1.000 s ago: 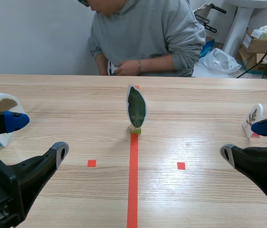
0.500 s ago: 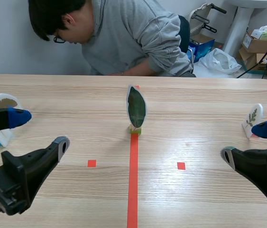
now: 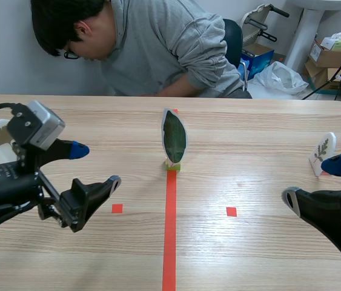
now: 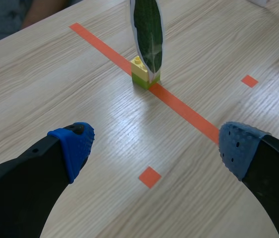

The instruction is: Do the leaf sorting experiment

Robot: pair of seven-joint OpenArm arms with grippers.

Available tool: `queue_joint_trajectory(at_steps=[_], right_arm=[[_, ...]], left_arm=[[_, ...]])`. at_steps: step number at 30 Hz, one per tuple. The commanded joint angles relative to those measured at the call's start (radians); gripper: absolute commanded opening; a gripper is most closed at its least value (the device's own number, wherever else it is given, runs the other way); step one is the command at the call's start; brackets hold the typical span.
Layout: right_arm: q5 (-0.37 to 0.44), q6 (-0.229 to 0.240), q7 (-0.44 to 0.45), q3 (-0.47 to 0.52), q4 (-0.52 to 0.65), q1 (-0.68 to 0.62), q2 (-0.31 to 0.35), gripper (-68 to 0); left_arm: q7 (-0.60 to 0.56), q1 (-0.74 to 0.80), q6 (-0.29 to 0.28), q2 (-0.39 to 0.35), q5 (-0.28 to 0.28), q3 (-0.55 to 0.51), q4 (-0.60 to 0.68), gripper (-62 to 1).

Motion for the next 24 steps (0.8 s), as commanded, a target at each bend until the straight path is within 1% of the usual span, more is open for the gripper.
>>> queue_joint_trajectory(at_steps=[1, 5, 9, 16, 18, 22, 24], right_arm=[[0.008, 0.008, 0.015, 0.009, 0.008, 0.009, 0.016, -11.5], [0.008, 0.008, 0.016, 0.009, 0.008, 0.009, 0.016, -11.5], [0.008, 0.008, 0.016, 0.009, 0.008, 0.009, 0.016, -11.5], [0.008, 0.008, 0.016, 0.009, 0.008, 0.009, 0.016, -11.5], [0.008, 0.008, 0.016, 0.009, 0.008, 0.009, 0.016, -11.5], [0.008, 0.008, 0.016, 0.009, 0.008, 0.009, 0.016, -11.5], [0.008, 0.008, 0.016, 0.009, 0.008, 0.009, 0.016, -11.5]], left_arm=[[-0.018, -0.054, -0.002, 0.014, -0.01, 0.029, -0.019, -7.3], [-0.027, -0.198, -0.002, 0.031, -0.01, 0.119, -0.147, -7.3], [-0.034, -0.323, -0.002, 0.071, -0.009, 0.189, -0.267, -7.3], [-0.055, -0.512, -0.001, 0.178, 0.038, 0.287, -0.483, -7.3], [-0.055, -0.555, -0.001, 0.21, 0.043, 0.312, -0.535, -7.3], [-0.054, -0.618, -0.001, 0.268, 0.049, 0.349, -0.621, -7.3], [-0.055, -0.638, -0.001, 0.294, 0.073, 0.358, -0.653, -7.3]])
